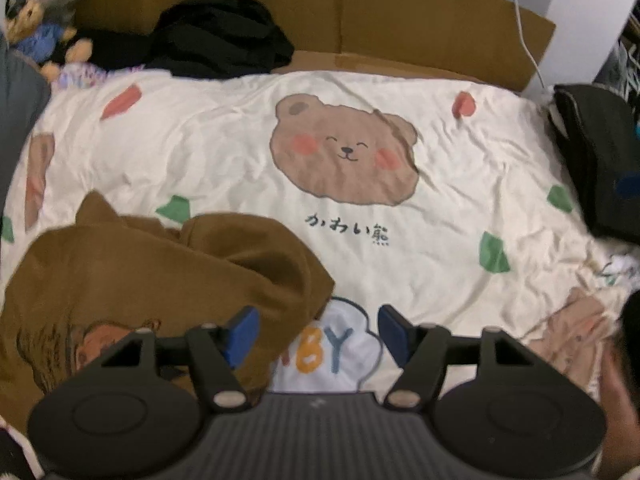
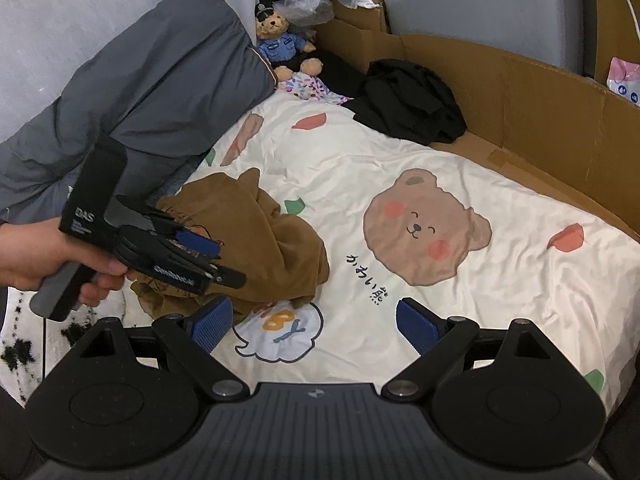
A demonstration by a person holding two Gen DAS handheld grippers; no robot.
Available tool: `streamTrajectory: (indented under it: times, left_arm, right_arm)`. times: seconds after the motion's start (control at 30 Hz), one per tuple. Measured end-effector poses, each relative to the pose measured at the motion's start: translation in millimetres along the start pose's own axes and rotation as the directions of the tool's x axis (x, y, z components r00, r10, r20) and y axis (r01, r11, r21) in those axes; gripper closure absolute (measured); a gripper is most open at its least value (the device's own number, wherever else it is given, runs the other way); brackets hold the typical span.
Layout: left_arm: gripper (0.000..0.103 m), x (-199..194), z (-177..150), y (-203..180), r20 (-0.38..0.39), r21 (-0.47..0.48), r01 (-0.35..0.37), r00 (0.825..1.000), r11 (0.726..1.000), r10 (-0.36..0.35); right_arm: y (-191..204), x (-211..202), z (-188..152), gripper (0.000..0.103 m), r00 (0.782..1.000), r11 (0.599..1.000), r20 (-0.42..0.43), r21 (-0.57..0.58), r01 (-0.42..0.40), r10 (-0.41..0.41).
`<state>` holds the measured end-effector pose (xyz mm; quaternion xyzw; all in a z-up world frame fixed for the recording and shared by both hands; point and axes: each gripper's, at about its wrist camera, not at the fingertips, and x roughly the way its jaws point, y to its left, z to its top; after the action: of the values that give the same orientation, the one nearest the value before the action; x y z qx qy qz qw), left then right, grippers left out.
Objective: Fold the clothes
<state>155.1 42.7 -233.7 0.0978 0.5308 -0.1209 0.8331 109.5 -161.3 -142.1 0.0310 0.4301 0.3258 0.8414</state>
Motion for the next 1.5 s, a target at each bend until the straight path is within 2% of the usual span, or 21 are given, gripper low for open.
streamTrajectory:
  times: [0.23, 0.37, 0.5, 0.57, 0.63, 0.73, 0.8, 0.93, 1.0, 1.1, 1.13, 1.17, 1.2, 1.23, 1.27, 1.33, 1.37, 1.47, 1.5]
  left_arm:
    - [0.031, 41.6, -4.2, -5.2, -0.051, 0.029, -0.028, 0.998, 0.999, 0.03]
    - [0.031, 67.5, 0.0, -14.3, -0.078, 0.127, -0.05, 0.995, 0.991, 0.06]
    - [0.03, 94.6, 2.4, -18.1, -0.123, 0.124, -0.038, 0.991, 0.992, 0.054]
    - [0.039, 102.0, 2.3, -22.3, -0.138, 0.148, -0.038, 0.989, 0.988, 0.058]
    - [0.071, 105.4, 3.2, -24.8, -0.131, 0.155, -0.05, 0.989, 0.987, 0.071]
    - [0.092, 107.4, 7.0, -17.4, -0.156, 0.078, -0.038, 0.987, 0.996, 0.05]
    - [0.099, 104.2, 10.6, -12.9, -0.149, 0.042, -0.021, 0.988, 0.999, 0.027]
    - [0.101, 82.6, 25.6, -2.6, -0.075, -0.058, 0.061, 0.995, 0.996, -0.065]
    - [0.101, 67.0, 35.8, 2.8, -0.012, -0.119, 0.129, 0.991, 0.984, -0.132]
    - [0.102, 39.6, 52.6, 9.7, 0.095, -0.201, 0.226, 0.973, 0.953, -0.21]
    - [0.103, 29.4, 57.5, 12.7, 0.135, -0.226, 0.263, 0.962, 0.938, -0.237]
    - [0.103, 17.4, 63.0, 15.4, 0.188, -0.24, 0.324, 0.94, 0.915, -0.284]
    - [0.103, 4.6, 68.7, 17.6, 0.248, -0.244, 0.396, 0.908, 0.885, -0.338]
    - [0.103, -6.9, 74.6, 16.7, 0.286, -0.232, 0.433, 0.886, 0.871, -0.365]
    - [0.103, -17.7, 80.4, 14.1, 0.313, -0.212, 0.451, 0.872, 0.867, -0.377]
    - [0.103, -41.4, 95.2, 7.0, 0.345, -0.177, 0.457, 0.858, 0.872, -0.38]
    - [0.103, -47.5, 99.4, 4.9, 0.35, -0.17, 0.452, 0.858, 0.875, -0.375]
    - [0.103, -46.5, 104.3, -3.6, 0.306, -0.151, 0.37, 0.899, 0.917, -0.313]
    - [0.098, -40.0, 101.8, -7.2, 0.279, -0.15, 0.335, 0.917, 0.93, -0.286]
  right_arm:
    - [-9.9, 1.0, -5.4, 0.01, 1.0, 1.0, -0.015, 0.018, 0.01, -0.009]
    - [-19.7, 0.3, -8.2, 0.01, 1.0, 0.999, -0.019, 0.039, 0.022, -0.021]
    - [-29.4, 0.5, -12.2, 0.01, 0.999, 0.998, -0.026, 0.058, 0.032, -0.031]
    - [-33.7, 0.1, -14.6, 0.01, 0.999, 0.997, -0.031, 0.065, 0.039, -0.037]
    - [-38.0, -0.2, -16.1, 0.01, 0.999, 0.996, -0.034, 0.072, 0.044, -0.042]
    - [-43.9, -0.1, -18.1, 0.01, 0.998, 0.995, -0.038, 0.082, 0.053, -0.05]
    - [-47.8, -0.4, -18.8, 0.01, 0.998, 0.994, -0.04, 0.089, 0.059, -0.056]
    - [-49.1, -3.3, -18.5, 0.01, 0.998, 0.994, -0.036, 0.094, 0.061, -0.057]
    - [-47.3, -5.0, -17.6, 0.01, 0.998, 0.994, -0.031, 0.087, 0.06, -0.057]
    - [-43.3, -6.3, -15.9, 0.01, 0.998, 0.995, -0.028, 0.078, 0.059, -0.057]
    - [-41.6, -6.6, -15.0, 0.01, 0.998, 0.996, -0.027, 0.074, 0.059, -0.057]
    - [-39.9, -7.1, -13.9, 0.01, 0.998, 0.996, -0.025, 0.069, 0.058, -0.057]
    - [-38.3, -7.6, -12.3, 0.01, 0.998, 0.996, -0.022, 0.064, 0.057, -0.056]
    - [-36.6, -8.2, -10.7, 0.01, 0.998, 0.997, -0.019, 0.06, 0.056, -0.055]
    - [-35.1, -8.7, -8.9, 0.01, 0.998, 0.997, -0.015, 0.056, 0.056, -0.055]
    - [-32.5, -9.1, -6.0, 0.01, 0.998, 0.997, -0.01, 0.048, 0.056, -0.056]
    - [-31.4, -9.1, -4.8, 0.01, 0.998, 0.997, -0.008, 0.044, 0.056, -0.056]
    - [-28.5, -8.1, -2.2, 0.01, 0.998, 0.998, -0.009, 0.029, 0.064, -0.064]
    - [-28.3, -7.9, -1.7, 0.01, 0.998, 0.997, -0.01, 0.031, 0.066, -0.065]
